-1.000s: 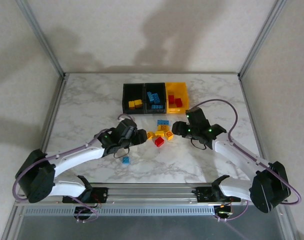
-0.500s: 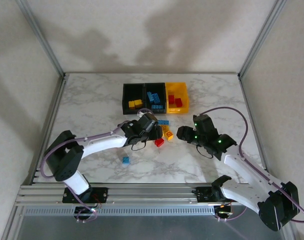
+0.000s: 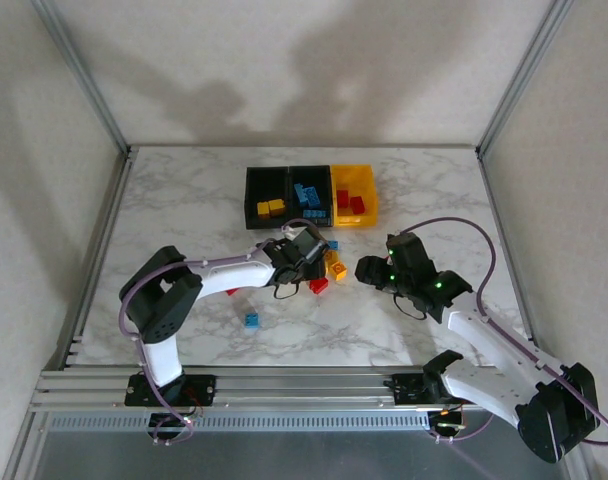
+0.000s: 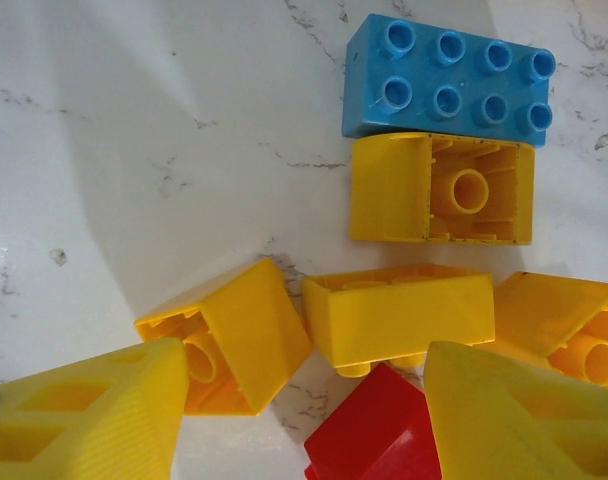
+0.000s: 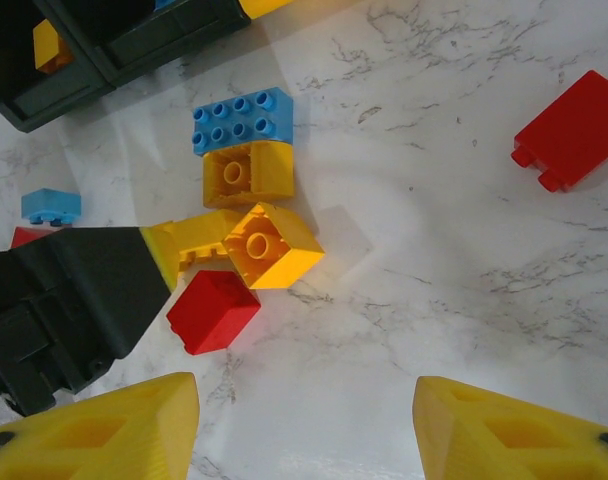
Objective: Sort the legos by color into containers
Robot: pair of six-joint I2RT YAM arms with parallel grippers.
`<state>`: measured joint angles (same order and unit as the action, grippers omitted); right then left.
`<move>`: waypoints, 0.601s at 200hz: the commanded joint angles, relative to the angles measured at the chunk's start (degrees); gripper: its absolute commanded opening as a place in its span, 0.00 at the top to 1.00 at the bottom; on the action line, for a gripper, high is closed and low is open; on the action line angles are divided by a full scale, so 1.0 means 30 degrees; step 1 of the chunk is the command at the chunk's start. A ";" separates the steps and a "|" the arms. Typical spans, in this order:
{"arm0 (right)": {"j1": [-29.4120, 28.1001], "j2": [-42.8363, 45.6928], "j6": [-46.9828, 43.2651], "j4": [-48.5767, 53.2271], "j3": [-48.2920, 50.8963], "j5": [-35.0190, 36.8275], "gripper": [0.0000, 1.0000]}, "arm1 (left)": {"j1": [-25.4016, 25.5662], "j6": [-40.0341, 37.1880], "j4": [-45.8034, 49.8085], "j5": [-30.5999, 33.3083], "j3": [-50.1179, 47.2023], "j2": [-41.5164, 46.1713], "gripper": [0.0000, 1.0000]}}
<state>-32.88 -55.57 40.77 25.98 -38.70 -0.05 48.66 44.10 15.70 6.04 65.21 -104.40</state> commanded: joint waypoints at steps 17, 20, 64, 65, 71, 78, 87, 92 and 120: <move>0.0135 -0.0116 -0.0005 -0.0251 0.0389 0.0172 0.41 | 0.0097 -0.0527 0.0849 0.0260 0.1376 -0.0659 0.32; 0.0136 -0.0120 -0.0018 -0.0282 0.0389 0.0151 0.41 | 0.0101 -0.0480 0.0872 0.0266 0.1378 -0.0698 0.31; 0.0180 -0.0161 0.0041 -0.0501 0.0624 -0.0033 0.41 | 0.0075 0.0463 0.1001 0.1881 0.0471 -0.0108 0.34; 0.0180 -0.0164 0.0036 -0.0493 0.0624 -0.0037 0.41 | 0.0071 0.0485 0.1047 0.1896 0.0470 -0.0115 0.34; 0.0180 -0.0139 0.0032 -0.0511 0.0624 -0.0040 0.41 | 0.0040 0.0524 0.1263 0.2104 0.0470 -0.0148 0.36; 0.0175 -0.0139 0.0014 -0.0516 0.0644 -0.0040 0.41 | 0.0010 0.0551 0.1289 0.2231 0.0376 -0.0161 0.37; 0.0178 -0.0138 0.0003 -0.0516 0.0627 -0.0068 0.41 | -0.0028 0.0591 0.1135 0.2289 0.0176 -0.0183 0.38; 0.0174 -0.0153 0.0021 -0.0547 0.0658 -0.0084 0.41 | -0.0091 0.0670 0.1097 0.2314 0.0081 -0.0181 0.39; 0.0176 -0.0182 0.0089 -0.0732 0.0832 -0.0238 0.41 | -0.0322 0.1193 0.0632 0.2902 -0.0639 -0.0102 0.42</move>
<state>-32.77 -55.79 40.77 24.88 -37.15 -0.14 48.40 45.71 17.17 11.35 65.63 -105.38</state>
